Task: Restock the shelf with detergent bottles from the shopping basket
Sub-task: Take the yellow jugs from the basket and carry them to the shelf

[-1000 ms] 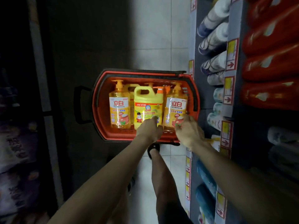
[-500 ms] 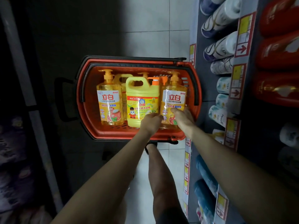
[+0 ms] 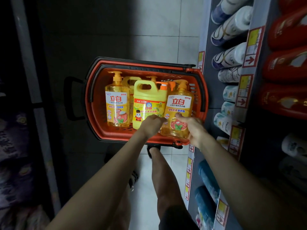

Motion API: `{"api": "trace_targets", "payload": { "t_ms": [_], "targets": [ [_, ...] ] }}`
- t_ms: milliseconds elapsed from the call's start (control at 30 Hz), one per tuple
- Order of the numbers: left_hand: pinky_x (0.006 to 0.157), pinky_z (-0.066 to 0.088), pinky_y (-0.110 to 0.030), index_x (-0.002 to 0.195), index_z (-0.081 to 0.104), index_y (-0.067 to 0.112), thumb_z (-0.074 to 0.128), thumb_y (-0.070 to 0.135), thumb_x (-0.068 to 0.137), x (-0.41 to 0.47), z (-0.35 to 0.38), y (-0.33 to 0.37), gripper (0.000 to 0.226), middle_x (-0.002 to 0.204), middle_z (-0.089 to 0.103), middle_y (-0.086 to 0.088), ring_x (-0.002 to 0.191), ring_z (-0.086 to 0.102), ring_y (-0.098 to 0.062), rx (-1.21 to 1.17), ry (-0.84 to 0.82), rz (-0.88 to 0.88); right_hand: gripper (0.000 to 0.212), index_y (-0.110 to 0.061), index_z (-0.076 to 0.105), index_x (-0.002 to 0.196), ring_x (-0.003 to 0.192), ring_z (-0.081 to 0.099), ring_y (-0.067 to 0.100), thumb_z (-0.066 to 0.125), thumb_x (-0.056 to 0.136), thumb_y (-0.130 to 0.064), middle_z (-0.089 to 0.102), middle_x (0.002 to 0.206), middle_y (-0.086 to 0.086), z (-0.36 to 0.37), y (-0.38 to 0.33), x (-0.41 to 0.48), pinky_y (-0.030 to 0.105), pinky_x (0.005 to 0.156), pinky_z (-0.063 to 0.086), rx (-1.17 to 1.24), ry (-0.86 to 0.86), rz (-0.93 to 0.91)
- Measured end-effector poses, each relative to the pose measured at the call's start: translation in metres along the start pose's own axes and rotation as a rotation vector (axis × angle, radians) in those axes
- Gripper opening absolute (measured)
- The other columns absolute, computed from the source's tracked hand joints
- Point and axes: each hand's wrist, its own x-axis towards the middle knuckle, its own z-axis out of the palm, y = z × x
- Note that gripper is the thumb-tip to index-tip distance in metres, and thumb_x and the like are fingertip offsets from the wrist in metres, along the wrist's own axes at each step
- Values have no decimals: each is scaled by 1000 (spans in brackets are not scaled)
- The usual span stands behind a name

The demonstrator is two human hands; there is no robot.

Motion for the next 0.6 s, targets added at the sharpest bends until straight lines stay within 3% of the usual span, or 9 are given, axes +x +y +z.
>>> {"api": "trace_targets", "payload": {
  "t_ms": [133, 167, 267, 367, 533, 600],
  "targets": [
    [100, 53, -46, 130, 66, 18, 58, 43, 103, -22, 3, -9, 37, 135, 65, -7, 117, 65, -33, -208, -13, 14, 106, -20, 57, 141, 105, 78, 30, 103, 48, -41, 79, 120, 5, -8, -4, -31, 60, 98, 58, 44, -68, -62],
    [101, 52, -45, 127, 68, 22, 61, 46, 100, -30, 3, -10, 37, 134, 68, -6, 118, 66, -31, -301, -22, 15, 112, -19, 56, 142, 106, 78, 30, 105, 44, -42, 78, 121, 5, -8, -4, -41, 61, 97, 59, 43, -91, -82],
    [103, 55, -47, 120, 70, 25, 58, 41, 105, -58, 1, -8, 25, 122, 77, -5, 114, 73, -28, -612, -63, 67, 85, -19, 63, 138, 113, 75, 29, 96, 61, -33, 77, 125, 4, -5, -9, -71, 58, 100, 57, 11, -179, -150],
    [105, 55, -50, 129, 67, 22, 56, 34, 107, -93, -7, -5, 27, 127, 76, -9, 118, 72, -30, -797, -84, 173, 71, -22, 66, 137, 118, 73, 29, 93, 72, -29, 76, 128, 3, 5, -13, -103, 58, 102, 56, -43, -257, -199],
    [111, 50, -57, 132, 68, 16, 58, 33, 107, -156, -31, -15, 32, 133, 72, -15, 124, 69, -36, -843, -89, 305, 65, -20, 66, 135, 114, 75, 27, 90, 74, -27, 78, 123, 3, 31, -22, -179, 53, 101, 58, -132, -316, -287],
    [116, 44, -61, 136, 66, 9, 69, 41, 100, -193, -39, -21, 49, 135, 70, -18, 127, 66, -39, -836, -75, 356, 62, -18, 67, 132, 111, 76, 27, 89, 75, -24, 79, 119, 3, 42, -22, -216, 51, 100, 58, -168, -327, -332]
  ]
}}
